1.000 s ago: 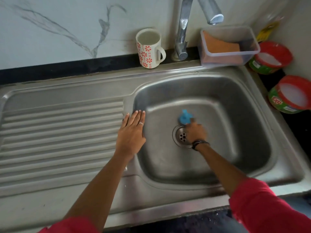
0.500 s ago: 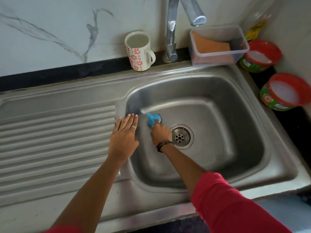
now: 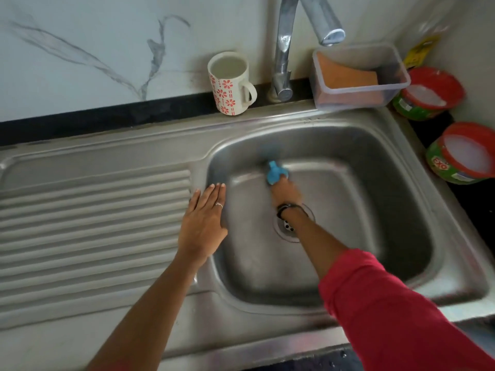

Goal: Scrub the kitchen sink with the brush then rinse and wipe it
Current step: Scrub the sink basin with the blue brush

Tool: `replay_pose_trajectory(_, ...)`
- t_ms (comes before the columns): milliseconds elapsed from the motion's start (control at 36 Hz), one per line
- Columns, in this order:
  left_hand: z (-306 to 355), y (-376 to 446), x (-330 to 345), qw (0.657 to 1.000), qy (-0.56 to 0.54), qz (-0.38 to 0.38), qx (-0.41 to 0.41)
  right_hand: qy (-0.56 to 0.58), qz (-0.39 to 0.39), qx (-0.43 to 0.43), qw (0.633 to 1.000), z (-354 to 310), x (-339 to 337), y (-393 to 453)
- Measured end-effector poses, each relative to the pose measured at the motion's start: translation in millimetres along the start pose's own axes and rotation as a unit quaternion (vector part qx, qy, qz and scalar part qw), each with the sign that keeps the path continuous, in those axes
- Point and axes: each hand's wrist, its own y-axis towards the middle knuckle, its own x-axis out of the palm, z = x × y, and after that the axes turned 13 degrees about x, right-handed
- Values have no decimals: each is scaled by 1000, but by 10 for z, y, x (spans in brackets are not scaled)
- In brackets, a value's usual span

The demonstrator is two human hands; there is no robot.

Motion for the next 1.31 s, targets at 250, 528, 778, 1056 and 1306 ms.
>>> replay_pose_trajectory(250,-7,-11,12,1000,13,14,6,-32,-54,-93,994,-131,192,-179)
replay_pose_trajectory(528,-32,-28,-28,1000,-16,-18,1,60,78,136,986,718,-596,477)
replay_pose_trajectory(778,20,-5,-16,1000,-2,1,4,-16,-72,-75,994,-181,385,-409)
replay_pose_trajectory(1056,-13,-10,16,1000,-23,3,7,45,8,37,998,429,-205,314)
replay_pose_trajectory(1306,-7,-3,10,1000,-12,5,2,47,-54,-2,997,281,18,-4)
